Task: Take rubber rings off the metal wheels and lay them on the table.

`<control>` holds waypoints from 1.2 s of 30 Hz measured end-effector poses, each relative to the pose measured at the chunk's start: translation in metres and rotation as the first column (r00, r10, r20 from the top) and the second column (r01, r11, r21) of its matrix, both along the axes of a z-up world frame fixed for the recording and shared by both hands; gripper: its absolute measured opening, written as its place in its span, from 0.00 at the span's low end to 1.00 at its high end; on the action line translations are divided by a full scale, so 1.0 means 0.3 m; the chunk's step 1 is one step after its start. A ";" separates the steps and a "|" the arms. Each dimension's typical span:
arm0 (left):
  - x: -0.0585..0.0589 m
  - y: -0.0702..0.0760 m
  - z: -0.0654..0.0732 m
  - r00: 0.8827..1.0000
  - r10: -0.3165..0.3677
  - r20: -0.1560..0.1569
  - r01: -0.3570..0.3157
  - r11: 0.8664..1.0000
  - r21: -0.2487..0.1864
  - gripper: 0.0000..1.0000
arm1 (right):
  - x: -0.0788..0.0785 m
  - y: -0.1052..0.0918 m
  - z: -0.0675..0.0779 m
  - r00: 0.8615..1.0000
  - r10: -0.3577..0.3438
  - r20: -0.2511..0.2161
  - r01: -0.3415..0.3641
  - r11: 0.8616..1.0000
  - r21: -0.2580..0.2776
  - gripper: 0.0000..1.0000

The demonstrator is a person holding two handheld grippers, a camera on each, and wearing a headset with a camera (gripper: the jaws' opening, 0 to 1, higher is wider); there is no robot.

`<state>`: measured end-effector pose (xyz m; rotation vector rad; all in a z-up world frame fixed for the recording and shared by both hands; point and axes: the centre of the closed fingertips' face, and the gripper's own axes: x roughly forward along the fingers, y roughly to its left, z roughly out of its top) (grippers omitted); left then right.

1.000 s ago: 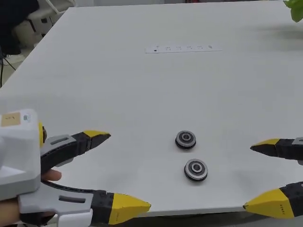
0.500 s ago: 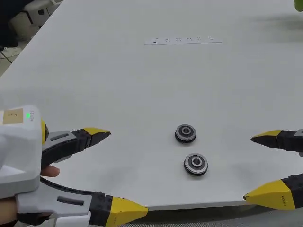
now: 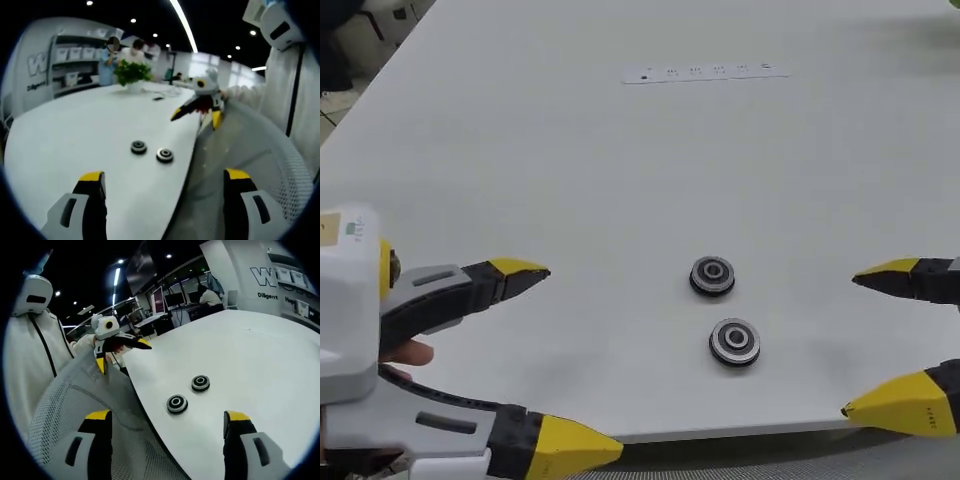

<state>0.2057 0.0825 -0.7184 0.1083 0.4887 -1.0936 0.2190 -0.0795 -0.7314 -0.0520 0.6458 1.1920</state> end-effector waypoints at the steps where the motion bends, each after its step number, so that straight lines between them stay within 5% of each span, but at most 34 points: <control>1: 0.001 0.002 0.003 1.000 -0.003 0.003 0.003 1.000 0.004 1.00 | 0.003 0.001 0.008 1.000 0.004 0.006 -0.004 1.000 0.000 0.89; 9: 0.020 0.008 0.030 0.999 -0.017 0.027 0.016 1.000 0.024 1.00 | 0.034 -0.009 0.029 0.999 0.023 0.030 -0.022 0.999 -0.026 0.88; 15: 0.018 -0.023 0.087 0.997 -0.058 0.042 0.058 0.998 -0.009 1.00 | 0.064 0.007 0.075 0.997 0.038 0.070 -0.037 0.999 -0.018 0.87; 26: 0.080 -0.076 0.174 0.984 -0.089 0.153 0.090 0.996 0.000 0.99 | 0.121 0.046 0.131 0.987 0.089 0.136 -0.088 0.996 -0.016 0.84; 32: 0.091 -0.112 0.148 0.972 -0.154 0.175 0.142 0.987 0.077 0.96 | 0.149 0.095 0.139 0.979 0.122 0.163 -0.121 0.993 -0.017 0.83; 36: 0.093 -0.143 0.143 0.965 -0.184 0.185 0.171 0.981 0.087 0.96 | 0.154 0.125 0.126 0.977 0.134 0.168 -0.134 0.991 -0.013 0.82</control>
